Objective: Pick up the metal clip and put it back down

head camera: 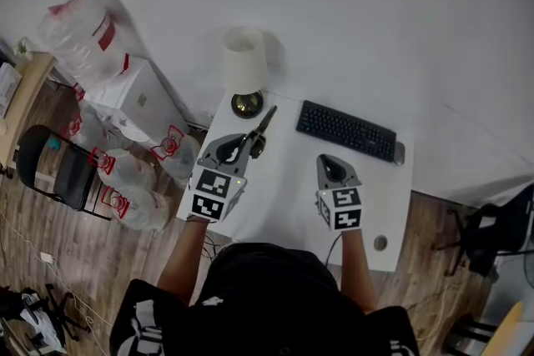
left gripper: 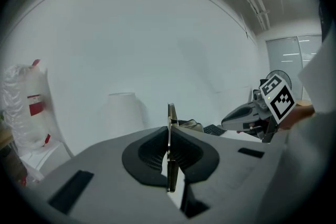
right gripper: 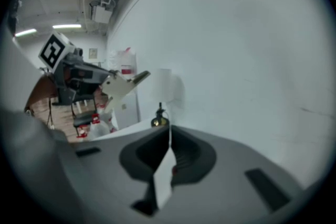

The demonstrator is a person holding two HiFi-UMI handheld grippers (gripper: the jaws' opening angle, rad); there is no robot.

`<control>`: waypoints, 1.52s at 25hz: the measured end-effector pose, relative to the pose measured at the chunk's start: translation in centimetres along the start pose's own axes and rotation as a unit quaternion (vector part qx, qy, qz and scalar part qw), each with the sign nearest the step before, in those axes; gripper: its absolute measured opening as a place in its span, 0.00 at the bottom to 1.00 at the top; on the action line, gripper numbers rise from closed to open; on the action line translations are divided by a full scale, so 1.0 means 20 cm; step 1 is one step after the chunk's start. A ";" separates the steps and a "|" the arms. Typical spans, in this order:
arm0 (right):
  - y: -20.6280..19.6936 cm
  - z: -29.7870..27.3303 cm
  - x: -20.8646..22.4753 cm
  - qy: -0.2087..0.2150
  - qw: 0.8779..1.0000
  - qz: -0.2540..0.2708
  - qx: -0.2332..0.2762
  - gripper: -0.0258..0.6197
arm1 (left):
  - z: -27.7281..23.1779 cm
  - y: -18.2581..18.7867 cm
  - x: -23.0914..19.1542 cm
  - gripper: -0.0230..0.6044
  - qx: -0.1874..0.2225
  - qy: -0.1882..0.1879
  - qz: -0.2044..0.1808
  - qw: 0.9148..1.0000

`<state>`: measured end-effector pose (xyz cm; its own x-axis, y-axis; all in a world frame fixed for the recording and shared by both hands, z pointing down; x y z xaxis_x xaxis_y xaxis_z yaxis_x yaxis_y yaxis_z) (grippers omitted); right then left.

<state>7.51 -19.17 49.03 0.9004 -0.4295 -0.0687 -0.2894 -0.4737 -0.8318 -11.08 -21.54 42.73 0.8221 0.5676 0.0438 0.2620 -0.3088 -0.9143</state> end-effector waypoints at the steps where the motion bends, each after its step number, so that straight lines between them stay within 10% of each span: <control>1: 0.01 0.00 0.00 0.000 1.000 0.000 0.002 0.09 | 0.02 0.04 0.00 0.08 0.011 0.001 0.000 1.000; 18: 0.25 0.10 0.00 0.006 0.997 -0.008 0.070 0.09 | 0.19 0.35 -0.03 0.08 0.104 0.031 -0.001 0.994; 38: 0.19 0.06 -0.01 0.012 0.998 -0.009 0.054 0.09 | 0.04 0.10 0.04 0.09 0.037 -0.002 0.018 0.999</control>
<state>6.62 -19.93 45.11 0.8964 -0.4414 -0.0411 -0.2355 -0.3956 -0.8877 -10.26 -21.12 40.53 0.8279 0.5608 0.0078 0.1938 -0.2730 -0.9423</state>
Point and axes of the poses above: the fingertips, and each gripper's own axes: z backward along the fingers, x to its right, y out of its top, the point moved 1 cm from there along z, backward along the fingers, and after that the axes turned 5 degrees about -x, right-handed, at the moved point
